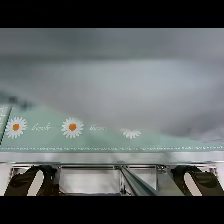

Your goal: Fold the shirts.

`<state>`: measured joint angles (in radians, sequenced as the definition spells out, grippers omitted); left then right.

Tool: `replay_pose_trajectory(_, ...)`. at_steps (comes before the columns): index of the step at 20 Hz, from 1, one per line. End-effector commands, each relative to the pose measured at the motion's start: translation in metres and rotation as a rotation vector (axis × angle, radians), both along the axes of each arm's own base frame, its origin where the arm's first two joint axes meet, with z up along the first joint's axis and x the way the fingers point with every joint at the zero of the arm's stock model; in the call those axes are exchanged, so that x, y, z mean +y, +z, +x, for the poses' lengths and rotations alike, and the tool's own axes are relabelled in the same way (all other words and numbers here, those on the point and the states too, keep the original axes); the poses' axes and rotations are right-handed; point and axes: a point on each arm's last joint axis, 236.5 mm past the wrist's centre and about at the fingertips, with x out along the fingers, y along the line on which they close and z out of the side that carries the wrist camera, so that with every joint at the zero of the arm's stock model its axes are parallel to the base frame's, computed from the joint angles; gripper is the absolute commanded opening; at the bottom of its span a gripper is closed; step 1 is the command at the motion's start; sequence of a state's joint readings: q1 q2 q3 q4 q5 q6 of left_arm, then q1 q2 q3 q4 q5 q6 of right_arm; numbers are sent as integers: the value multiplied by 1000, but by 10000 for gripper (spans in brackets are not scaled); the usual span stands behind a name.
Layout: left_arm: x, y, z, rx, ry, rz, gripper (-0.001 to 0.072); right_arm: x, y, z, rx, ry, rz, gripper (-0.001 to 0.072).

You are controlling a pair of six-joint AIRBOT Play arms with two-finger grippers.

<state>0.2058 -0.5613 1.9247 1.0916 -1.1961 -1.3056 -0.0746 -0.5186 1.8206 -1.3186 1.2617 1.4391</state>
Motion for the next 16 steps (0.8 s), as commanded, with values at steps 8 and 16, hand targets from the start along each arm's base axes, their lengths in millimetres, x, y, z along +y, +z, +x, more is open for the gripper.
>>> replay_pose_trajectory(8,35,-193,166,566,7,-163,21,18,-173,129,559,111,116,22)
replay_pose_trajectory(16,68,-392,354,925,38,-481,21,6,-374,342,859,67,293,22)
